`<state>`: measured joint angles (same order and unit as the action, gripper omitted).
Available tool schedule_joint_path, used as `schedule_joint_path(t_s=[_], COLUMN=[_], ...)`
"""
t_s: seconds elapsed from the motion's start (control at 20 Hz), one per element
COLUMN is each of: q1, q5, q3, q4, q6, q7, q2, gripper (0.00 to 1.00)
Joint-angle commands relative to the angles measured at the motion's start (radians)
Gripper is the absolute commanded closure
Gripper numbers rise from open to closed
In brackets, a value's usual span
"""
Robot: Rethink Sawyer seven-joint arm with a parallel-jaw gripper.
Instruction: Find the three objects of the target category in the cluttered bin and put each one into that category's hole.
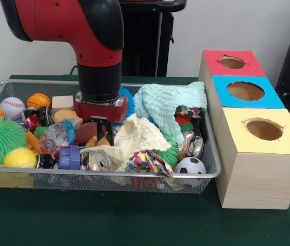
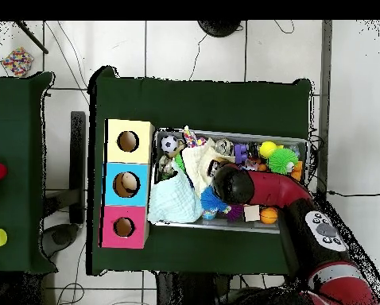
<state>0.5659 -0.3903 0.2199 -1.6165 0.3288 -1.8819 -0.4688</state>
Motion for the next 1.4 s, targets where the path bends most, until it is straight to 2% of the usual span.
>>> schedule_joint_path(t_s=[0.05,0.2,0.35,0.65,1.05,1.4], q1=[-0.054,-0.126,-0.197,-0.303,-0.336,-0.364], q5=[0.042,0.056,0.071,0.084,0.105,0.139], q3=[0.031,-0.022,-0.067,-0.128,-0.146,-0.165], q4=[-0.079,-0.104,-0.095,-0.046,-0.042,-0.095], q6=[-0.057,0.059,0.197,0.395,0.505,0.525], q7=[-0.153,-0.158,-0.136,-0.099,-0.092,-0.132], q2=[-0.103,-0.201,-0.282,-0.387,-0.444,-0.476], gripper=[1.0,1.0,1.0,1.0,1.0,1.0])
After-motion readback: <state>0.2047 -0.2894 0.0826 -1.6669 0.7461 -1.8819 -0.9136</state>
